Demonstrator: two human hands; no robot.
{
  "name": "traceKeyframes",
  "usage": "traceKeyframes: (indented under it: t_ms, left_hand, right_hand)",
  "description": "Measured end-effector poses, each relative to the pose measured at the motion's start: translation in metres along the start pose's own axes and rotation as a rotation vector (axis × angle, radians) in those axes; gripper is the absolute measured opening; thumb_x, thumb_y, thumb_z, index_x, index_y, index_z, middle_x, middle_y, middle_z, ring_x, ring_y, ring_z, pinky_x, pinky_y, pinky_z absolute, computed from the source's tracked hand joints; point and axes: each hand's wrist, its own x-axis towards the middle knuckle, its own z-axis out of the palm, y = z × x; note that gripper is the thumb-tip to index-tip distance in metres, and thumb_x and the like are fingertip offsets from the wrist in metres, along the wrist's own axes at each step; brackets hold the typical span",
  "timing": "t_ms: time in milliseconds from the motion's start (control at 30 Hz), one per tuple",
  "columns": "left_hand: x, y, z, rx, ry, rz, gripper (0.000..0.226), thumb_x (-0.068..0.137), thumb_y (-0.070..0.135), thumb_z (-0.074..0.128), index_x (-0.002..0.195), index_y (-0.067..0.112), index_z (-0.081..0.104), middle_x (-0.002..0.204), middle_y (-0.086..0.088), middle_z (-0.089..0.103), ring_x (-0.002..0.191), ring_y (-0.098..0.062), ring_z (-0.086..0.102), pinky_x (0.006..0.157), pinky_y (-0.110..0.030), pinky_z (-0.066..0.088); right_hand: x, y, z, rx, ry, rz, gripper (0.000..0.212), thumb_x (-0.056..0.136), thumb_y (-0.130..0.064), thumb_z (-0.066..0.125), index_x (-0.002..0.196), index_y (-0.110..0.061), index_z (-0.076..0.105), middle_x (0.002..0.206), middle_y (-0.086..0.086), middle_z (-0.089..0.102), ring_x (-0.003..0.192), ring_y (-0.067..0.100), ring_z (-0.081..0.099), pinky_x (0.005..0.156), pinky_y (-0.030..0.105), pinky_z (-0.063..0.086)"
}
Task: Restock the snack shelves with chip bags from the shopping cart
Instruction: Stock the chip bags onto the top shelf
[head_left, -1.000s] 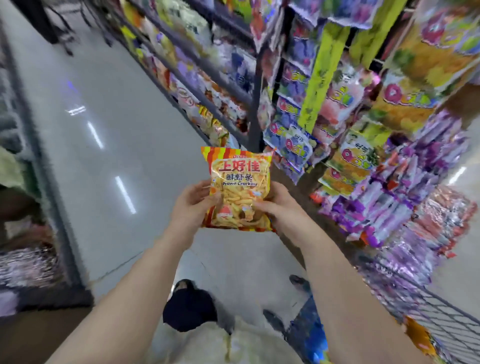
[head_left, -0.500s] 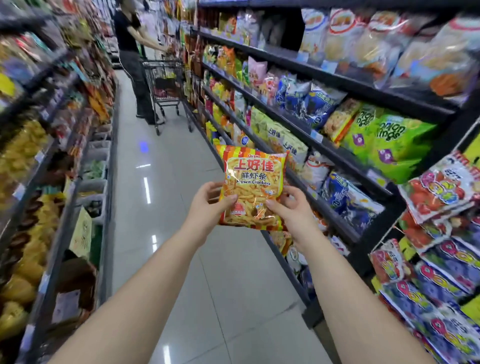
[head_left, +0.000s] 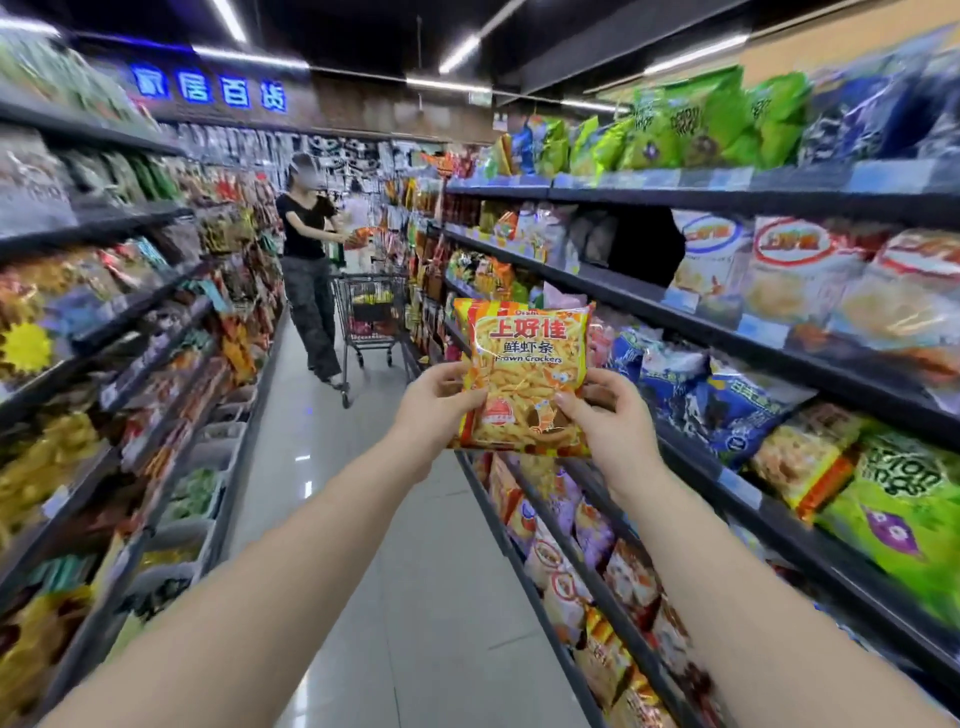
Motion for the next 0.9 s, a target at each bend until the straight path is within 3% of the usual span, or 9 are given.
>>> traceKeyframes:
  t_ms: [100, 167, 233, 300, 400, 600, 700, 800, 900]
  left_hand:
    - [0.074, 0.026, -0.002, 0.046, -0.008, 0.044, 0.042, 0.088, 0.031, 0.071, 0.127, 0.025, 0.058, 0.121, -0.001, 0.064, 0.110, -0.017, 0.062, 0.089, -0.035, 0.051]
    - [0.118, 0.042, -0.002, 0.078, -0.053, 0.093, 0.051, 0.089, 0.038, 0.069, 0.136, 0.028, 0.051, 0.125, 0.007, 0.060, 0.117, -0.013, 0.056, 0.102, -0.039, 0.044]
    - [0.156, 0.055, -0.002, 0.094, -0.115, 0.147, 0.054, 0.087, 0.037, 0.072, 0.135, 0.032, 0.047, 0.121, 0.012, 0.056, 0.112, -0.008, 0.054, 0.101, -0.036, 0.041]
    - [0.201, 0.063, -0.003, 0.119, -0.125, 0.189, 0.067, 0.081, 0.035, 0.078, 0.140, 0.031, 0.046, 0.128, 0.007, 0.056, 0.116, -0.014, 0.054, 0.104, -0.041, 0.043]
    - [0.276, 0.071, -0.007, 0.159, -0.119, 0.244, 0.075, 0.079, 0.034, 0.080, 0.144, 0.031, 0.042, 0.134, 0.002, 0.052, 0.121, -0.020, 0.052, 0.105, -0.045, 0.044]
    - [0.415, 0.077, -0.016, 0.162, -0.202, 0.389, 0.071, 0.084, 0.031, 0.076, 0.145, 0.029, 0.040, 0.133, 0.003, 0.052, 0.118, -0.018, 0.052, 0.104, -0.044, 0.045]
    - [0.479, 0.079, -0.016, 0.153, -0.241, 0.441, 0.071, 0.085, 0.031, 0.075, 0.145, 0.027, 0.038, 0.132, 0.003, 0.051, 0.119, -0.018, 0.052, 0.102, -0.041, 0.045]
    - [0.537, 0.082, -0.006, 0.135, -0.282, 0.498, 0.067, 0.086, 0.028, 0.074, 0.144, 0.025, 0.039, 0.126, 0.004, 0.052, 0.115, -0.015, 0.051, 0.095, -0.032, 0.044]
    - [0.593, 0.082, 0.014, 0.142, -0.312, 0.565, 0.068, 0.086, 0.030, 0.074, 0.145, 0.025, 0.040, 0.130, 0.003, 0.056, 0.117, -0.014, 0.052, 0.099, -0.034, 0.044]
  right_hand:
    - [0.073, -0.014, 0.018, 0.024, 0.010, -0.071, 0.036, 0.083, -0.016, 0.075, 0.113, -0.019, 0.056, 0.101, -0.007, 0.060, 0.085, 0.001, 0.060, 0.060, 0.009, 0.046]
    - [0.122, -0.021, 0.031, 0.018, 0.019, -0.107, 0.034, 0.084, -0.015, 0.075, 0.113, -0.018, 0.056, 0.103, -0.004, 0.062, 0.086, 0.001, 0.060, 0.060, 0.011, 0.046]
    - [0.167, -0.024, 0.046, -0.010, 0.041, -0.145, 0.035, 0.082, -0.020, 0.076, 0.111, -0.021, 0.057, 0.104, -0.002, 0.062, 0.093, 0.012, 0.063, 0.071, 0.025, 0.053]
    - [0.211, -0.028, 0.060, -0.030, 0.073, -0.179, 0.037, 0.080, -0.026, 0.078, 0.109, -0.025, 0.057, 0.104, -0.002, 0.063, 0.098, 0.018, 0.064, 0.083, 0.039, 0.054]
    - [0.269, -0.034, 0.084, -0.054, 0.109, -0.221, 0.035, 0.082, -0.024, 0.076, 0.111, -0.022, 0.055, 0.102, -0.006, 0.062, 0.094, 0.013, 0.063, 0.075, 0.029, 0.051]
    - [0.369, -0.029, 0.133, -0.083, 0.162, -0.313, 0.038, 0.083, -0.027, 0.076, 0.113, -0.022, 0.054, 0.111, 0.003, 0.061, 0.099, 0.019, 0.063, 0.081, 0.032, 0.053]
    - [0.413, -0.028, 0.150, -0.147, 0.165, -0.338, 0.043, 0.082, -0.024, 0.076, 0.119, -0.024, 0.054, 0.112, -0.004, 0.061, 0.103, 0.016, 0.062, 0.081, 0.030, 0.054]
    - [0.453, -0.024, 0.161, -0.293, 0.173, -0.361, 0.054, 0.081, -0.012, 0.077, 0.121, -0.030, 0.045, 0.107, -0.016, 0.055, 0.095, 0.001, 0.057, 0.071, 0.014, 0.048]
    - [0.493, -0.020, 0.165, -0.365, 0.192, -0.365, 0.070, 0.077, -0.010, 0.079, 0.128, -0.032, 0.037, 0.112, -0.014, 0.053, 0.094, -0.001, 0.057, 0.079, 0.018, 0.048]
